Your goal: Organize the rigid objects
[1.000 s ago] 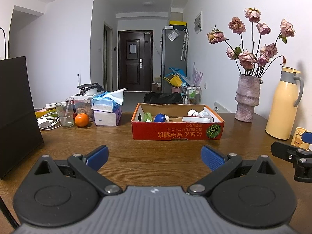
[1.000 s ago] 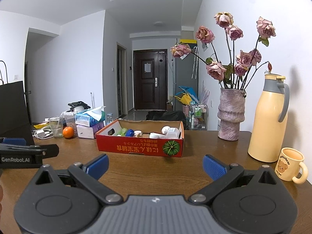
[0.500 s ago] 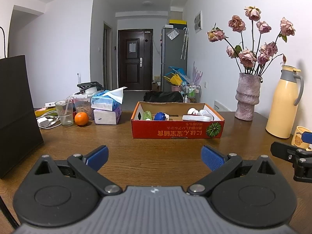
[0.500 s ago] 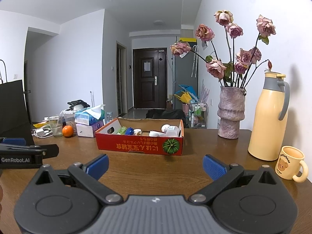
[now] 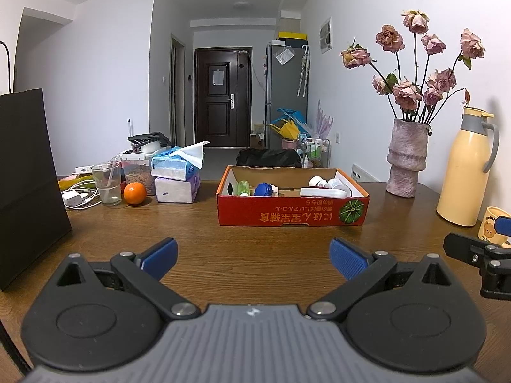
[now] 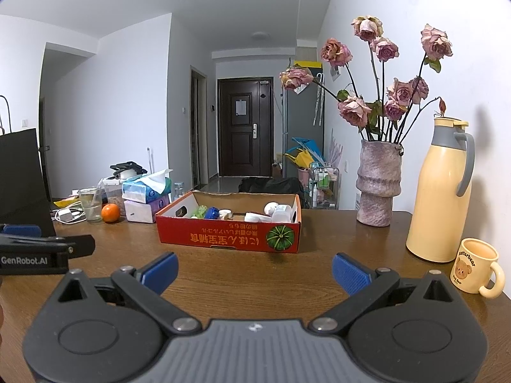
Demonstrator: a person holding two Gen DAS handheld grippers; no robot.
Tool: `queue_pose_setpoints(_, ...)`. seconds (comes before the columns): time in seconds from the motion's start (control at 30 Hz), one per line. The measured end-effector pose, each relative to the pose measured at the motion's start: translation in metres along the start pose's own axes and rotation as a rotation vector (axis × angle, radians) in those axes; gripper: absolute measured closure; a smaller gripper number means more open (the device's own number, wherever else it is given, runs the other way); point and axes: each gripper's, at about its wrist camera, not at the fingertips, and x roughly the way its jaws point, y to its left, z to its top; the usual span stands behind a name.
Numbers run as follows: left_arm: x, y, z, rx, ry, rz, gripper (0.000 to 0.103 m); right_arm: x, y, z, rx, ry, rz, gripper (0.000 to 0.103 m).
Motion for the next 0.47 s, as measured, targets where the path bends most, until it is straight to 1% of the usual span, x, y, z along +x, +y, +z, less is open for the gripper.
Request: queue_pose_setpoints(0.47, 0.0024, 0.0024, -0.0041, 0.002, 0.005, -0.010, 0.000, 0.0037, 0.0005, -0.0020, -0.005, 0.012, -0.003, 0.000)
